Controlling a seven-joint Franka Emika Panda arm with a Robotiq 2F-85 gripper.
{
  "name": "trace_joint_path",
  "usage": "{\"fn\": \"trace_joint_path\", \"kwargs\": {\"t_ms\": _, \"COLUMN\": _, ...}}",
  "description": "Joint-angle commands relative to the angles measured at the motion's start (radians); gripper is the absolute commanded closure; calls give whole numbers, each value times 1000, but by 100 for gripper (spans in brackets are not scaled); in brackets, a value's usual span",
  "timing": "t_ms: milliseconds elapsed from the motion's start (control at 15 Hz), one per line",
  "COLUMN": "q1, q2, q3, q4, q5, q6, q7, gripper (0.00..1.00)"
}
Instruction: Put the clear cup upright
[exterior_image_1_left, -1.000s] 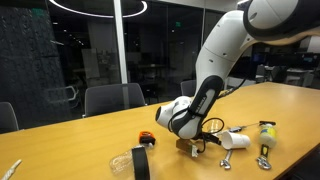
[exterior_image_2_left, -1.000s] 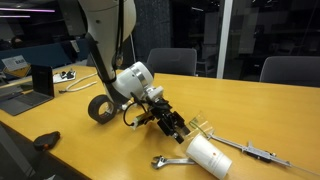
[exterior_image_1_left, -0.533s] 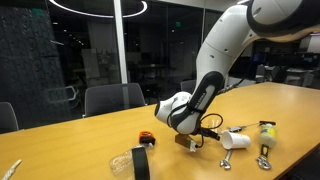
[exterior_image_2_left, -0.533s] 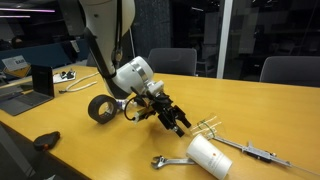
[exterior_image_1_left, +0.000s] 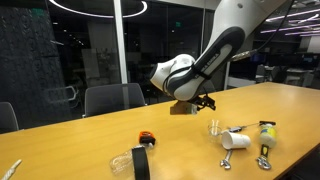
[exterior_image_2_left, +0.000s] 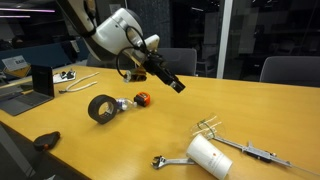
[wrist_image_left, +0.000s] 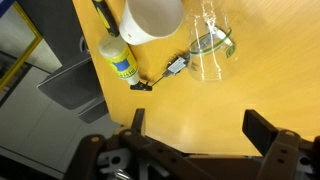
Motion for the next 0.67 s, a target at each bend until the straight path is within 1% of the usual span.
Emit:
{"fn": "trace_joint_path", "kwargs": {"t_ms": 0, "q1": -15, "q2": -251, "q3": 44, "q4": -152, "q5": 70, "q6": 94, "q7": -170, "gripper": 0}}
{"fn": "trace_joint_path", "kwargs": {"t_ms": 200, "q1": -6, "q2": -425, "q3": 61, "q4": -261, "q5": 147, "q6": 176, "q7": -300, "gripper": 0}}
{"fn": "trace_joint_path", "kwargs": {"t_ms": 533, "q1": 21, "q2": -712, "q3": 64, "q4": -441, "q5": 353, "q6": 275, "q7": -573, "gripper": 0}}
{"fn": "trace_joint_path", "kwargs": {"t_ms": 600, "q1": 70, "q2": -769, "q3": 21, "q4": -475, "q5": 393, "q6": 276, "q7": -630, "gripper": 0}}
